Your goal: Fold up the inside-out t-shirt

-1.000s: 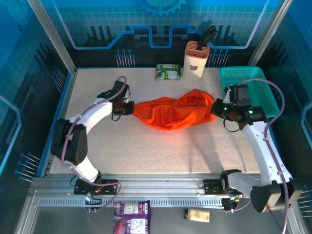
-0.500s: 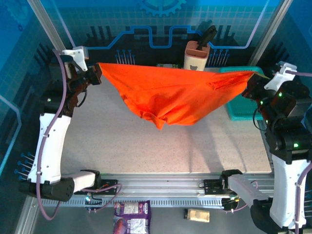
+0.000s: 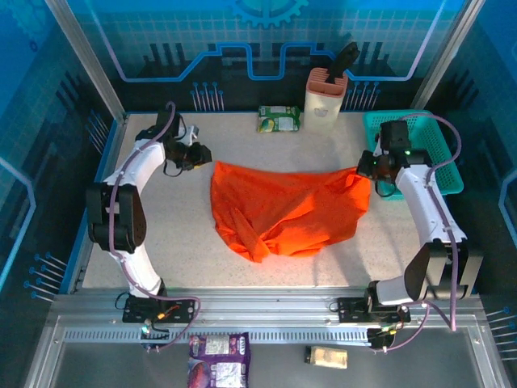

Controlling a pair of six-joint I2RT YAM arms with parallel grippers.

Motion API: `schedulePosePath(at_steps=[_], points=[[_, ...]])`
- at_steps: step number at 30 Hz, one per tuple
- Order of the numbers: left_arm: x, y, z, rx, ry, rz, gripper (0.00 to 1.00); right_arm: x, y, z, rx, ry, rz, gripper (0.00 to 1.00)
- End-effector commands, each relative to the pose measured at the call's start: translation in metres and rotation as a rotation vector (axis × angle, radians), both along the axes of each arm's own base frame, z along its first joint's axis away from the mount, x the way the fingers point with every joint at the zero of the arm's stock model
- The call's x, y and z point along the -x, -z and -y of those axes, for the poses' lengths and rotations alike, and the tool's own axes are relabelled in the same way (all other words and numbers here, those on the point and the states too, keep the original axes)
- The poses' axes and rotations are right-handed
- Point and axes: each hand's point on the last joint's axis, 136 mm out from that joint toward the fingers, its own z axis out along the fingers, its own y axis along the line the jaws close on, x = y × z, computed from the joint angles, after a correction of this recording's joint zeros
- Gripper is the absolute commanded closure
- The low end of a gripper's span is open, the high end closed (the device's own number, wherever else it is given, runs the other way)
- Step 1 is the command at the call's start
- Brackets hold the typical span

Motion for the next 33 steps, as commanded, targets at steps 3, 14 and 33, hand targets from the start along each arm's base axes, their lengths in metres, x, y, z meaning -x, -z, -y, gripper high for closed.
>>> schedulePosePath(at_steps=[3, 14, 33], points=[[0.014, -0.03, 0.016, 0.077, 0.002, 0.087, 0.63, 0.008, -0.008, 0.0, -0.044, 0.017, 0.053, 1.0], [0.054, 0.034, 0.067, 0.061, -0.095, -0.083, 0.57, 0.017, -0.004, -0.006, -0.088, 0.02, 0.055, 1.0], [0.055, 0.101, 0.072, -0.076, -0.216, -0.305, 0.67, 0.028, -0.017, -0.007, -0.088, 0.021, 0.086, 1.0]])
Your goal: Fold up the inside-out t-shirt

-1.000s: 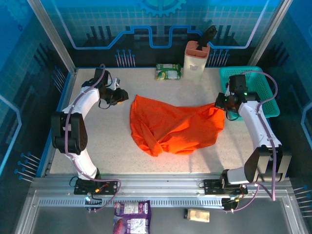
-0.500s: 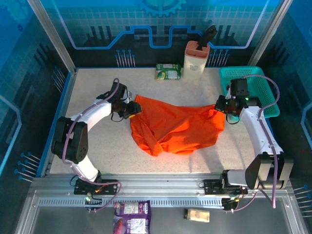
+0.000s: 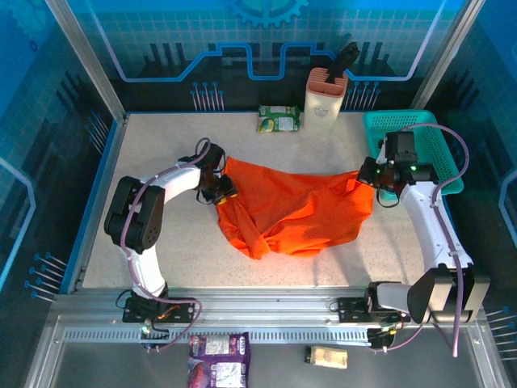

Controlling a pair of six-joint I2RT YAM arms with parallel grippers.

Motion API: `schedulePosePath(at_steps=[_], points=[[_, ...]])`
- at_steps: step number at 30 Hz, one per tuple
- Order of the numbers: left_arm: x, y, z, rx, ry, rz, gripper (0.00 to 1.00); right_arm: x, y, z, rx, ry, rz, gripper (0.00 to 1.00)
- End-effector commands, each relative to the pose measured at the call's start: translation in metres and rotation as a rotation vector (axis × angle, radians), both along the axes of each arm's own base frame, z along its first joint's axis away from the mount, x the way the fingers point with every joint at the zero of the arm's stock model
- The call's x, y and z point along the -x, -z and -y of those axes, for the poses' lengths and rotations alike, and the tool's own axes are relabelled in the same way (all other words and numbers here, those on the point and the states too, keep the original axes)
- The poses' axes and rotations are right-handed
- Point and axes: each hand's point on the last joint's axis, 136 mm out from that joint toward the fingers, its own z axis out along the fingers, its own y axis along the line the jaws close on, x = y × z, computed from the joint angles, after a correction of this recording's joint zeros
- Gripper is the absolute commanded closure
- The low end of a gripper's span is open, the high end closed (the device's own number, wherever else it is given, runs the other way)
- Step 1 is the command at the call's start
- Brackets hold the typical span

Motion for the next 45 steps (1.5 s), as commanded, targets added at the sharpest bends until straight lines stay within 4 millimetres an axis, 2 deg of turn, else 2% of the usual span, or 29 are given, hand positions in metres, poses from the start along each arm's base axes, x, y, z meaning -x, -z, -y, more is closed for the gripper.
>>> schedulePosePath(at_steps=[1, 3, 6, 8, 11, 15, 18, 20, 22, 25, 28, 30, 32, 34, 37, 40, 42, 44, 45], points=[[-0.006, 0.001, 0.001, -0.005, -0.022, -0.011, 0.69, 0.007, -0.002, 0.002, -0.021, 0.015, 0.003, 1.0], [-0.009, 0.0, 0.003, 0.006, -0.021, -0.007, 0.77, 0.007, -0.004, 0.001, -0.026, 0.013, 0.007, 1.0], [-0.014, -0.01, 0.003, 0.006, -0.015, 0.022, 0.93, 0.007, -0.007, 0.0, -0.03, 0.01, 0.011, 1.0], [-0.02, -0.026, -0.003, 0.004, -0.025, 0.065, 1.0, 0.008, -0.013, 0.0, -0.027, 0.008, 0.024, 1.0], [-0.039, -0.072, -0.02, 0.05, -0.064, 0.172, 1.0, 0.006, -0.03, 0.002, -0.011, 0.005, 0.061, 1.0], [-0.064, -0.165, -0.052, 0.142, -0.112, 0.362, 1.0, 0.0, -0.073, 0.006, 0.018, 0.006, 0.165, 1.0], [-0.076, -0.254, -0.071, 0.22, -0.115, 0.551, 1.0, -0.005, -0.119, 0.007, 0.025, 0.009, 0.271, 1.0], [-0.074, -0.312, -0.086, 0.244, -0.114, 0.674, 1.0, -0.005, -0.155, 0.008, 0.027, 0.018, 0.355, 1.0], [-0.065, -0.366, -0.108, 0.26, -0.136, 0.787, 1.0, 0.0, -0.191, 0.011, 0.029, 0.034, 0.448, 1.0], [-0.039, -0.43, -0.14, 0.297, -0.18, 0.93, 1.0, 0.016, -0.233, 0.014, 0.025, 0.06, 0.57, 1.0], [-0.008, -0.476, -0.154, 0.372, -0.17, 1.073, 1.0, 0.036, -0.258, 0.011, 0.003, 0.061, 0.674, 1.0], [0.009, -0.49, -0.149, 0.414, -0.13, 1.125, 1.0, 0.046, -0.262, 0.007, -0.022, 0.056, 0.713, 1.0], [0.019, -0.481, -0.14, 0.447, -0.099, 1.099, 1.0, 0.052, -0.253, 0.003, -0.054, 0.047, 0.704, 1.0], [0.022, -0.447, -0.136, 0.476, -0.116, 1.002, 1.0, 0.053, -0.228, -0.004, -0.094, 0.03, 0.635, 1.0], [0.024, -0.353, -0.14, 0.466, -0.201, 0.766, 1.0, 0.054, -0.164, -0.013, -0.167, 0.027, 0.458, 1.0], [0.037, -0.252, -0.137, 0.451, -0.256, 0.529, 1.0, 0.056, -0.093, -0.03, -0.279, 0.012, 0.269, 1.0], [0.051, -0.191, -0.133, 0.42, -0.279, 0.398, 1.0, 0.063, -0.035, -0.042, -0.347, 0.008, 0.106, 1.0], [0.063, -0.148, -0.124, 0.414, -0.277, 0.304, 1.0, 0.072, 0.014, -0.052, -0.381, 0.008, -0.038, 1.0], [0.069, -0.13, -0.121, 0.406, -0.276, 0.262, 1.0, 0.075, 0.028, -0.055, -0.384, 0.007, -0.08, 1.0]])
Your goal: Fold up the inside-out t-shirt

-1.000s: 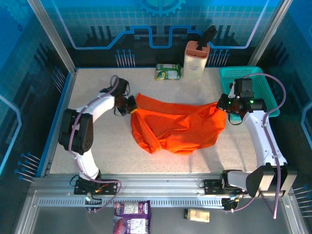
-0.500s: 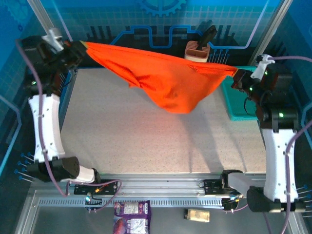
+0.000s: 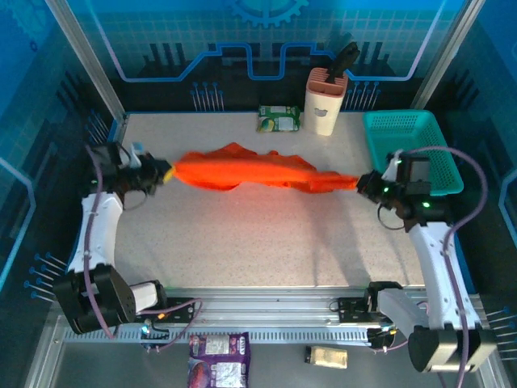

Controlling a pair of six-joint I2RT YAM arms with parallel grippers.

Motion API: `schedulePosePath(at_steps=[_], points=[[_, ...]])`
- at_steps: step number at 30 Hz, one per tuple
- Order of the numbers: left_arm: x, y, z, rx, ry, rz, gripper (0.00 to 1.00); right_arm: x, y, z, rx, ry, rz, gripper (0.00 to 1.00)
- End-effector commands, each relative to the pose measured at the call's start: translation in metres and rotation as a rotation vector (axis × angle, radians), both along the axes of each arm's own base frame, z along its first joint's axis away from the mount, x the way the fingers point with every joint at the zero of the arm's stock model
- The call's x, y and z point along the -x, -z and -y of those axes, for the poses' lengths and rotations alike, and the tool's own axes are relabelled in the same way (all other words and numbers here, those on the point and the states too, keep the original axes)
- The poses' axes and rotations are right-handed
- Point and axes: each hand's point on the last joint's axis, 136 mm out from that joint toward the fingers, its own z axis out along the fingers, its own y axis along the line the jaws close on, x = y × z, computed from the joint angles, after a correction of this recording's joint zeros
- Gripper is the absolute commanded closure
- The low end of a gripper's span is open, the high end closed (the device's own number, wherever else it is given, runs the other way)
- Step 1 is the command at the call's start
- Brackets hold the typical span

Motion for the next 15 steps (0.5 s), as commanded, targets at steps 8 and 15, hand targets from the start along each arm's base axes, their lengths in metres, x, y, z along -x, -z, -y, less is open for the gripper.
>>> schedulePosePath(at_steps=[8, 15], points=[[0.03, 0.086, 0.013, -0.073, 0.07, -0.194, 1.0, 0.043, 0.116, -0.03, -0.028, -0.081, -0.377, 0.68], [0.026, 0.085, 0.011, -0.092, 0.069, -0.196, 1.0, 0.061, 0.127, -0.018, 0.126, -0.067, -0.417, 0.53]])
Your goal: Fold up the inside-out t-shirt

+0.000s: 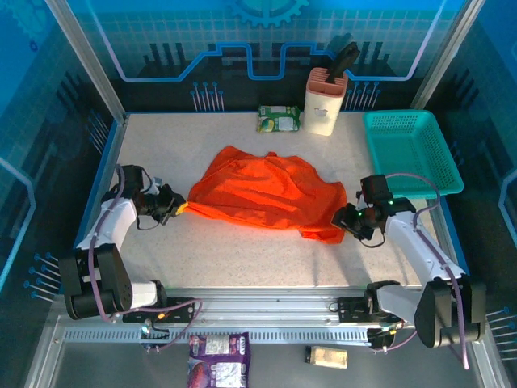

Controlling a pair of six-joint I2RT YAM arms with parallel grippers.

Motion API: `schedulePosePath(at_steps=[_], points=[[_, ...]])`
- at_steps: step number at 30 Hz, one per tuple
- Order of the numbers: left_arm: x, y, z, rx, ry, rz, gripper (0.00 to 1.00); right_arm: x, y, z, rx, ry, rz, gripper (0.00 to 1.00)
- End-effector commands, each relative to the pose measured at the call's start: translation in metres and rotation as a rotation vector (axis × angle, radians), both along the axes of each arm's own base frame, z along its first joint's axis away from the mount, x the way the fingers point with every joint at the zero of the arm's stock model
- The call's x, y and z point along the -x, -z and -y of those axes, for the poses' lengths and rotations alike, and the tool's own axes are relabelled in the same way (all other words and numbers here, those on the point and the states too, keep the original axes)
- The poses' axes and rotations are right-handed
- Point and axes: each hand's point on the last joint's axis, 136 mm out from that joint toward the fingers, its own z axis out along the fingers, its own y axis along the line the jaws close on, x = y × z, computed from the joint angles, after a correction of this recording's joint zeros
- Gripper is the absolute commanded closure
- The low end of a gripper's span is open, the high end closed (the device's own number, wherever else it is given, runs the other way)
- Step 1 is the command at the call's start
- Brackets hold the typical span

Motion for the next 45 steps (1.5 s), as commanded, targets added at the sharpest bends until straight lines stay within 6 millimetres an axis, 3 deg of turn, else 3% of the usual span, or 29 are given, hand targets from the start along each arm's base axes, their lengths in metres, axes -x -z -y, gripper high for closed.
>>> schedulePosePath(at_steps=[1, 4, 6, 10, 13, 17, 26, 32, 39, 45], points=[[-0.008, -0.005, -0.002, -0.03, 0.019, 0.026, 1.0, 0.016, 0.007, 0.01, 0.105, -0.002, -0.029, 0.53], [-0.008, -0.005, -0.001, -0.034, 0.021, 0.023, 1.0, 0.023, 0.002, 0.02, 0.247, -0.029, -0.031, 0.52], [-0.009, -0.005, -0.002, -0.038, 0.02, 0.021, 1.0, 0.022, -0.006, 0.016, 0.297, -0.068, -0.007, 0.53], [-0.01, -0.007, -0.002, -0.044, 0.023, 0.025, 1.0, 0.015, -0.014, -0.041, 0.191, -0.255, 0.081, 0.6], [-0.012, -0.008, -0.003, -0.049, 0.023, 0.027, 1.0, 0.015, -0.006, -0.08, 0.152, -0.381, 0.08, 0.63], [-0.014, -0.01, -0.003, -0.049, 0.023, 0.033, 1.0, 0.008, 0.012, -0.108, 0.24, -0.505, 0.042, 0.65], [-0.014, -0.011, -0.001, -0.045, 0.022, 0.033, 1.0, -0.019, 0.052, -0.117, 0.401, -0.566, -0.023, 0.7], [-0.011, -0.013, -0.002, -0.053, 0.023, 0.037, 1.0, -0.021, 0.062, -0.116, 0.426, -0.572, -0.054, 0.79], [-0.014, -0.017, -0.003, -0.057, 0.021, 0.047, 1.0, -0.014, 0.032, -0.12, 0.407, -0.578, -0.029, 1.0], [-0.015, -0.018, -0.003, -0.058, 0.024, 0.046, 1.0, 0.005, 0.0, -0.13, 0.326, -0.599, -0.038, 1.0]])
